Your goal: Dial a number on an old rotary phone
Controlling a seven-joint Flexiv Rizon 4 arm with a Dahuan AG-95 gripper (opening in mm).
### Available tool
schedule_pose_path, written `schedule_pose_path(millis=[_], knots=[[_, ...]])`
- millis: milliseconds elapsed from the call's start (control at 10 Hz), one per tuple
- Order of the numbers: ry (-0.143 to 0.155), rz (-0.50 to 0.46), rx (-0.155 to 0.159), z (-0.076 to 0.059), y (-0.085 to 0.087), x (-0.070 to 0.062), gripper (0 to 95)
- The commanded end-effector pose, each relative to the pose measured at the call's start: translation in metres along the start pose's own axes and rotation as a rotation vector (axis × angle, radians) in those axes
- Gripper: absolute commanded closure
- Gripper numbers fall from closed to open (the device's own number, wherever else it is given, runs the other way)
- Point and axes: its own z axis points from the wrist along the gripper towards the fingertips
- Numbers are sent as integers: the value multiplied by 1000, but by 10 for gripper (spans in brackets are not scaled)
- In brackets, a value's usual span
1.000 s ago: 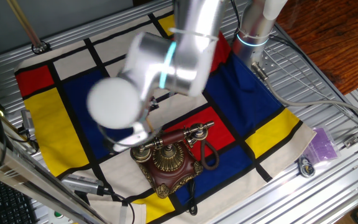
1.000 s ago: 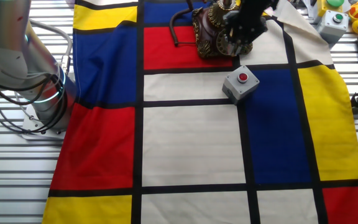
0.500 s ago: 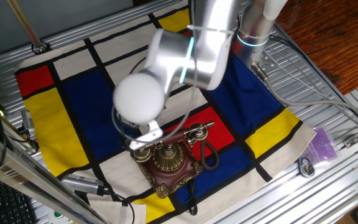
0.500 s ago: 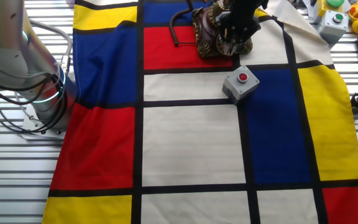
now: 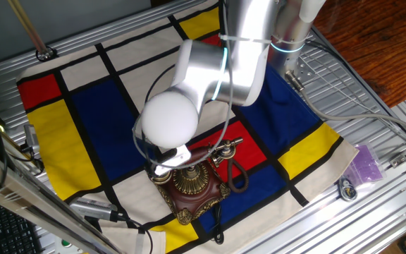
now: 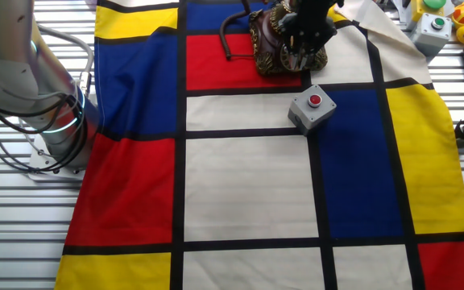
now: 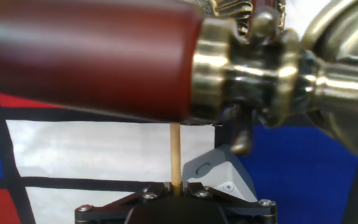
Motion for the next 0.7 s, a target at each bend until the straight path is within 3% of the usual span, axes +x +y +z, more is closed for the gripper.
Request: schedule_pose_path(millis=[100,700], knots=[[6,3,2,1,0,0,950],[21,5,7,3,-2,-1,950]])
